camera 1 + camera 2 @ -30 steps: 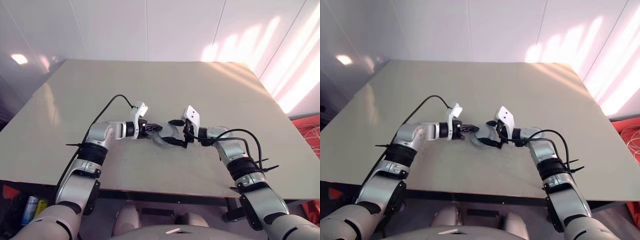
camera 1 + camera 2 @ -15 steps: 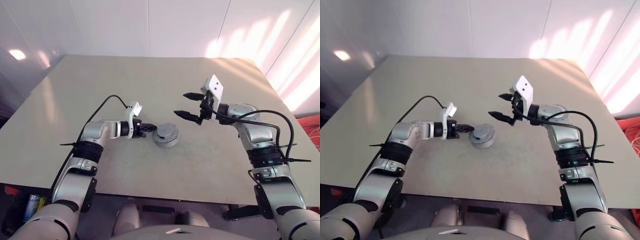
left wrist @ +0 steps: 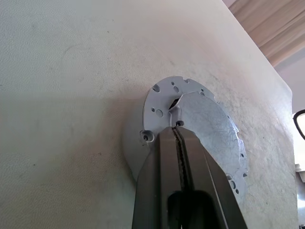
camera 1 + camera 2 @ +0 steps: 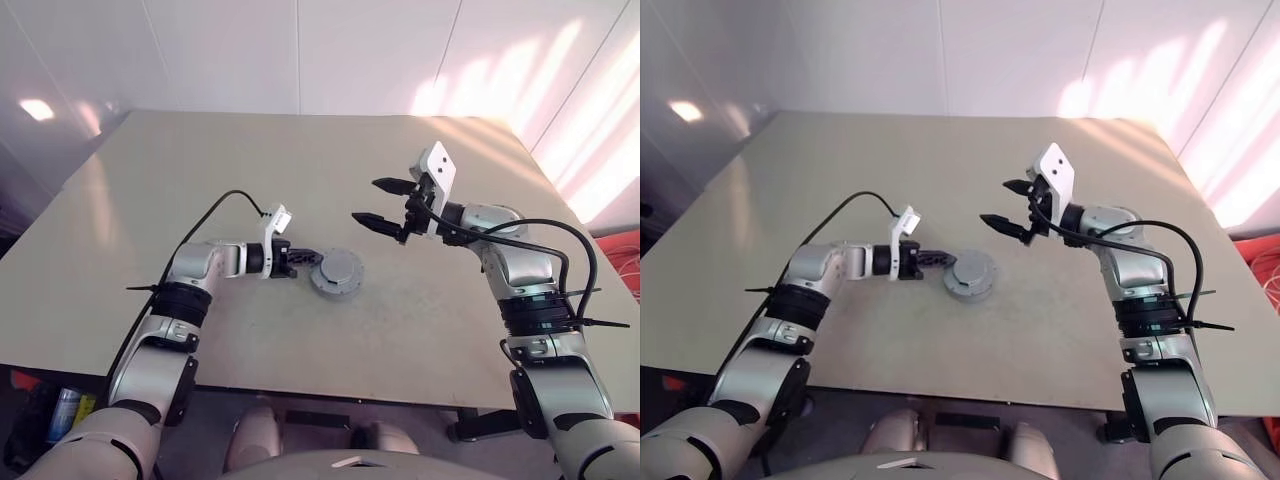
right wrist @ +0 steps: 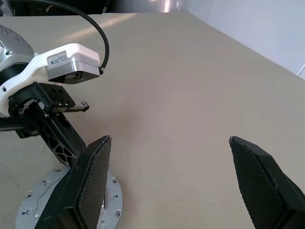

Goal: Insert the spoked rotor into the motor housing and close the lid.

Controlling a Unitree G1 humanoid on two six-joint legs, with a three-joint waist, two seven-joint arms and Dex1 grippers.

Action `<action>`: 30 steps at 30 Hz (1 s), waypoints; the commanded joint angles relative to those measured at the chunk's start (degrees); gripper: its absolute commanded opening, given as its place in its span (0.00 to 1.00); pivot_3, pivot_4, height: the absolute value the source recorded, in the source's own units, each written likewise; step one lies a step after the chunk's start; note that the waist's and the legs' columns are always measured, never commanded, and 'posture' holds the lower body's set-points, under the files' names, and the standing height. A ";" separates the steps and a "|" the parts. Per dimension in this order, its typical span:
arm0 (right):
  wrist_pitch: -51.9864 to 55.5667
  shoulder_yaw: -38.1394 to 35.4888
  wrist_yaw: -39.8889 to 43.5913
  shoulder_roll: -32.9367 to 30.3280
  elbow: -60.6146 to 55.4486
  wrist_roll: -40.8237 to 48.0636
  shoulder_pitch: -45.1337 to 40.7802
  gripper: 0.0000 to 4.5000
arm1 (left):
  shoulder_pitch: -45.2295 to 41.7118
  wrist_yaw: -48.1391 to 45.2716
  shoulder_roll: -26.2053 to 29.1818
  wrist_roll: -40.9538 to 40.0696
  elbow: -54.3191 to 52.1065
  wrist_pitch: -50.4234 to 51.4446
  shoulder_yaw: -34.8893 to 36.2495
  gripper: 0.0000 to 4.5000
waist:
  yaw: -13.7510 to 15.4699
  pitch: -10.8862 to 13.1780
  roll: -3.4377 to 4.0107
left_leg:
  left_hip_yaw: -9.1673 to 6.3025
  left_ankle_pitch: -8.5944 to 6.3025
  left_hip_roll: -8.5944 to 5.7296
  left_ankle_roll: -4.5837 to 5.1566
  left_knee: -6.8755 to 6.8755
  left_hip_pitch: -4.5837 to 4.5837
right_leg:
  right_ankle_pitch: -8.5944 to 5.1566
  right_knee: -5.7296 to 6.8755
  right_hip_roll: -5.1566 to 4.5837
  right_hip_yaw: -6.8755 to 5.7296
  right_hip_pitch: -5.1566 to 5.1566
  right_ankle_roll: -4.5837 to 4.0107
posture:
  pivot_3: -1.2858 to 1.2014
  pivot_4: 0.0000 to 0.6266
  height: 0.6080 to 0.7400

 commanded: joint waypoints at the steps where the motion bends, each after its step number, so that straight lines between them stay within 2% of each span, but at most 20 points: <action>1: 0.17 -0.72 -0.70 -0.17 -0.82 0.78 -0.96 1.00 | 0.93 -0.76 0.16 -0.23 -1.38 1.24 -1.10 0.00 | 0.00 0.00 0.00 | 0.00 0.00 -0.01 0.00 0.01 -0.01 | 0.00 0.00 0.00 0.00 0.00 0.00 | 0.52 0.00 1.00; 4: 3.92 -2.28 -3.80 0.54 0.25 1.45 -2.50 1.00 | 1.16 -0.84 0.44 -0.29 -1.54 1.29 -0.95 0.00 | 0.00 0.00 0.00 | 0.00 0.02 -0.01 -0.01 0.03 -0.02 | 0.00 0.00 0.00 0.00 0.01 0.00 | 0.52 0.00 1.00; 7: 13.11 -5.77 -10.12 1.41 2.55 3.46 -5.40 1.00 | 1.27 -0.73 0.55 -0.44 -1.84 1.55 -0.87 0.00 | -0.01 0.00 0.00 | 0.00 0.09 -0.02 -0.07 0.04 -0.01 | 0.00 0.03 0.00 0.00 0.00 0.00 | 0.52 0.00 1.00; 9: 25.27 -9.90 -13.65 1.89 3.68 8.13 -7.68 1.00 | 1.24 -0.71 0.63 -0.47 -1.83 1.58 -0.82 0.00 | 0.01 0.01 0.01 | -0.01 0.09 -0.03 -0.11 0.04 -0.01 | 0.00 0.04 0.00 0.00 0.00 0.00 | 0.52 0.00 1.00; 12: 44.08 -13.45 -14.64 0.71 2.37 14.88 -8.32 1.00 | 1.17 -0.69 0.76 -0.41 -1.58 1.36 -0.79 0.00 | 0.16 0.00 0.01 | -0.04 0.10 -0.04 -0.12 0.04 0.01 | 0.00 0.03 0.00 0.00 0.06 0.00 | 0.52 0.00 1.00; 17: 62.35 -14.13 -12.61 -3.52 -2.83 21.96 -4.98 1.00 | 1.03 -0.70 0.86 -0.12 -0.81 0.65 -0.65 0.00 | 0.55 0.02 0.04 | -0.05 0.12 -0.02 -0.07 0.04 0.00 | 0.00 0.04 0.01 -0.02 0.07 0.00 | 0.52 0.00 1.00; 20: 67.18 -13.37 -10.74 -6.76 -3.24 24.09 -2.16 1.00 | 0.98 -0.71 0.83 -0.03 -0.51 0.26 -0.63 0.00 | 1.00 0.02 0.04 | -0.04 0.09 -0.01 -0.13 0.05 0.02 | 0.01 0.04 0.01 -0.02 0.10 0.01 | 0.52 0.00 1.00; 24: 68.57 -11.78 -10.03 -9.20 -1.90 24.08 1.08 1.00 | 0.99 -0.60 0.76 0.10 -0.27 -0.23 -0.58 0.00 | 1.46 0.02 0.04 | -0.03 0.14 0.01 -0.26 0.05 0.11 | 0.00 0.03 0.01 -0.02 0.13 0.02 | 0.52 0.00 1.00; 27: 69.37 -11.98 -10.49 -8.21 -1.93 24.39 2.37 1.00 | 1.02 -0.41 0.68 0.22 0.01 -0.70 -0.44 0.00 | 1.47 0.01 0.06 | -0.03 0.20 0.03 -0.36 0.04 0.18 | 0.00 0.10 0.02 -0.02 0.14 0.02 | 0.52 0.00 1.00; 30: 70.53 -12.73 -12.34 -4.08 -2.09 24.60 3.39 1.00 | 1.11 -0.14 0.74 0.23 0.00 -0.90 -0.29 0.00 | 1.47 0.01 0.07 | -0.04 0.22 0.05 -0.39 0.05 0.19 | 0.00 0.13 0.03 -0.02 0.17 0.01 | 0.52 0.00 1.00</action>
